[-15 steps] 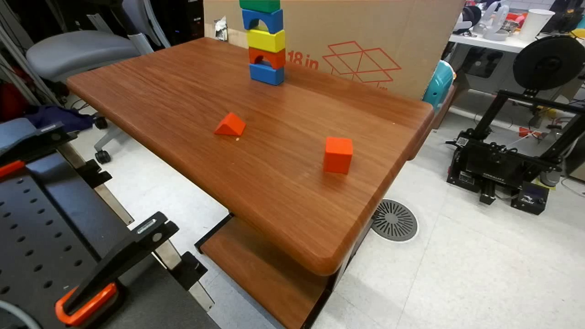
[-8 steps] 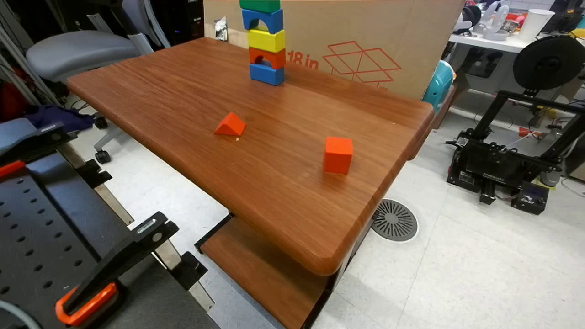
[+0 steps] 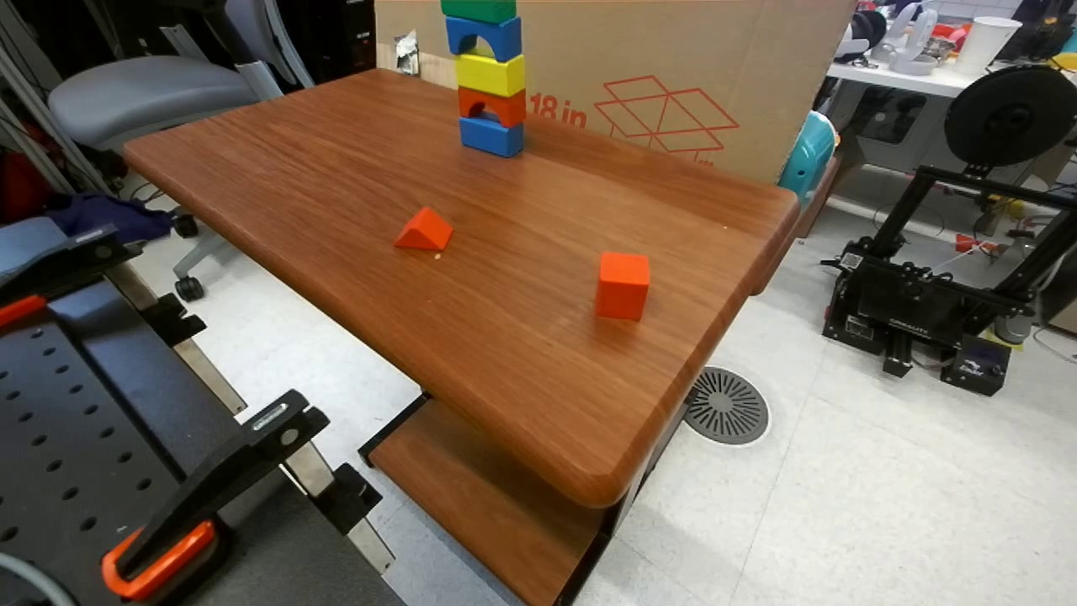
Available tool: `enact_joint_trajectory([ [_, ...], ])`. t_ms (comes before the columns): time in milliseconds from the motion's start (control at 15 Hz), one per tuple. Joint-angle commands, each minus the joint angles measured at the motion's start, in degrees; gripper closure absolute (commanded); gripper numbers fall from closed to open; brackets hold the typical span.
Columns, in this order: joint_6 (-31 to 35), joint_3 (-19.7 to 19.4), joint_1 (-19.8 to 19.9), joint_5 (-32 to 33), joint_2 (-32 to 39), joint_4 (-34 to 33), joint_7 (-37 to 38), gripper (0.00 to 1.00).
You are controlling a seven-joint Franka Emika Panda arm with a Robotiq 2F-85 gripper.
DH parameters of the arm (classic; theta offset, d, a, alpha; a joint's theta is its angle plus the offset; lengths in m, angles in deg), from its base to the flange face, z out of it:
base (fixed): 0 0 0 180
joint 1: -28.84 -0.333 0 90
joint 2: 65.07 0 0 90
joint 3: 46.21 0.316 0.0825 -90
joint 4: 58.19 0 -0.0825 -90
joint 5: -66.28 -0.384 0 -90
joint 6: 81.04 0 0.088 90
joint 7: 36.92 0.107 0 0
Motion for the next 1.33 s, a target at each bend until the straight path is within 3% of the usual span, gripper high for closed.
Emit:
enact_joint_trajectory([
  [0,-0.36,-2.29,2.98,2.26,2.02,-1.17,-1.26,0.0],
  [200,1.03,-5.83,7.15,5.26,5.2,-2.67,-2.66,0.0],
  [533,8.98,-10.5,12.65,9.9,14.83,-7.72,-2.74,0.0],
  [800,14.13,-13.03,13.93,10.42,24.32,-13.93,-4.73,0.0],
  [1267,14.89,-16.39,15.62,11.1,37.26,-22.29,-8.59,0.0],
])
